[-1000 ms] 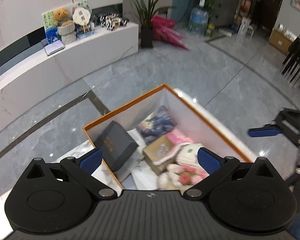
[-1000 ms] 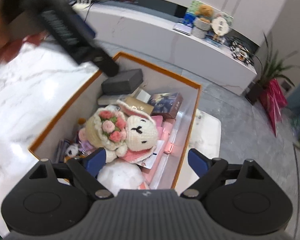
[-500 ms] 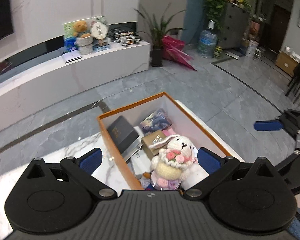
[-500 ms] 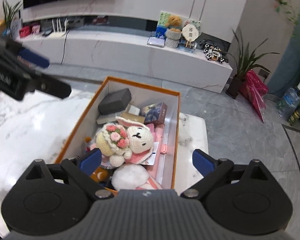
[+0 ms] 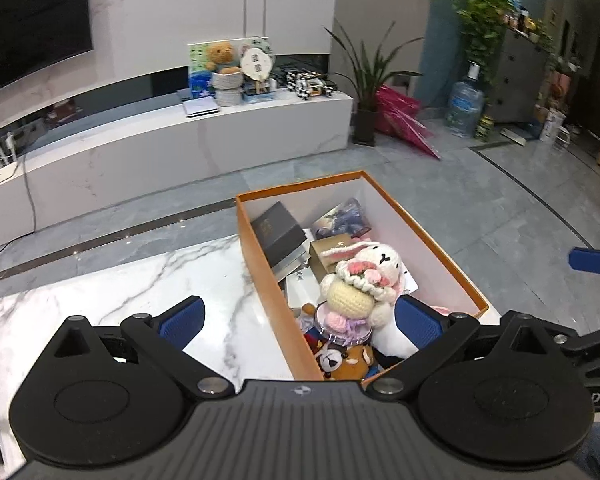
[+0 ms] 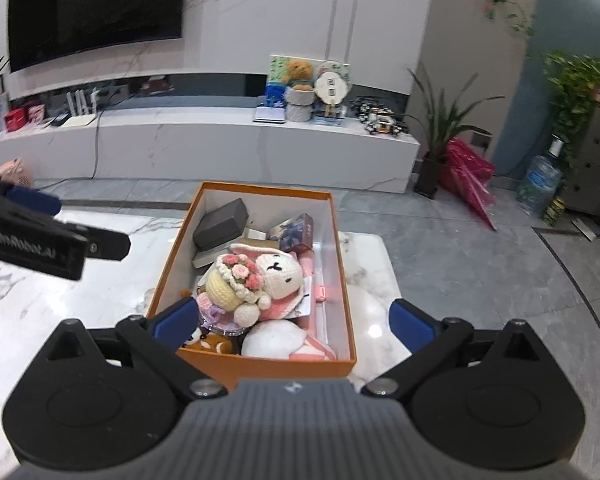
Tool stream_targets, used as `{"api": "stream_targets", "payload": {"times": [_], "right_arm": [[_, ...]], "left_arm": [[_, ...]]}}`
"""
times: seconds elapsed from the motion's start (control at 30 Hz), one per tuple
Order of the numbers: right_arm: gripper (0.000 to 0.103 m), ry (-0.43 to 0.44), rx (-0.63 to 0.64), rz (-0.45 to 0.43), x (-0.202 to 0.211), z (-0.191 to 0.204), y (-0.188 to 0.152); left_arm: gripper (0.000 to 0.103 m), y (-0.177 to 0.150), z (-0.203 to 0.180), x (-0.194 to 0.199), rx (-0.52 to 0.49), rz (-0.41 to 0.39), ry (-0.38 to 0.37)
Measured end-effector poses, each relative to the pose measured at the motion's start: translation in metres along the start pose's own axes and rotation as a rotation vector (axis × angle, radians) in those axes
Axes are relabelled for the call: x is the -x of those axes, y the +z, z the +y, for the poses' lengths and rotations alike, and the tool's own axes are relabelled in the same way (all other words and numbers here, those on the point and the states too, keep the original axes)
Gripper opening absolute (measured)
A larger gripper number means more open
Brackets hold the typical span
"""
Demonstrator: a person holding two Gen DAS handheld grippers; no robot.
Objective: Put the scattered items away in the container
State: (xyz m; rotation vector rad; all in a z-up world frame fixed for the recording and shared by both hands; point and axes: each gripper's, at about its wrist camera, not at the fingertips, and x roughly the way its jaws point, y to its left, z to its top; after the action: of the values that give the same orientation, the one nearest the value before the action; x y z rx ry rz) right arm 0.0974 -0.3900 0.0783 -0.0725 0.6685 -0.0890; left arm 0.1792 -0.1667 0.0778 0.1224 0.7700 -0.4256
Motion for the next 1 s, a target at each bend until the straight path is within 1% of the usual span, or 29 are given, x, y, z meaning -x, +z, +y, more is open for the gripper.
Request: {"api": "stream_targets", "payload": {"times": [0.1,0.17,0.23,0.37,0.5,0.6,0.7,0.8,0.87,1.0], "right_arm": [[0.102,-0.027,-0.041,-0.020,0.009,0.001,-0.009],[0.102,-0.049,-0.071,-0.027,0.012,0.001,-0.015],[0.102,-0.064,-0.098,-0.035,0.014,0.001,-0.021],[0.102,-0.088,-0.139,-0.056,0.017,0.000,-0.032],[0.102,-0.095,-0.172,-0.058,0.018,-0.002,-0.041],[0.102,-0.102,-0.177,-0.046,0.016,-0.003,-0.046],[0.102,-0.115,-0.174,-0.037,0.013,-0.002,-0.049],[0.102,-0.124,-0.170,-0.029,0.011,0.002,-0.051],[0.102,-0.124,-0.170,-0.026,0.009,0.003,-0.053],[0.102,-0.121,-0.173,-0.020,0.005,0.004,-0.055]], "left_arm": [[0.103,-0.008,-0.003,0.007,0.045,-0.006,0.042],[0.103,-0.014,-0.008,0.012,0.035,-0.023,0.069],[0.103,-0.020,-0.015,0.017,0.012,-0.037,0.078],[0.103,-0.031,-0.021,0.020,0.013,-0.049,0.065],[0.103,-0.038,-0.022,0.018,0.017,-0.052,0.054],[0.103,-0.044,-0.021,0.017,0.025,-0.062,0.062],[0.103,-0.050,-0.019,0.014,0.044,-0.060,0.037],[0.103,-0.056,-0.016,0.011,0.066,-0.063,0.037],[0.103,-0.059,-0.013,0.009,0.082,-0.059,0.031],[0.103,-0.061,-0.009,0.002,0.093,-0.027,0.010]]}}
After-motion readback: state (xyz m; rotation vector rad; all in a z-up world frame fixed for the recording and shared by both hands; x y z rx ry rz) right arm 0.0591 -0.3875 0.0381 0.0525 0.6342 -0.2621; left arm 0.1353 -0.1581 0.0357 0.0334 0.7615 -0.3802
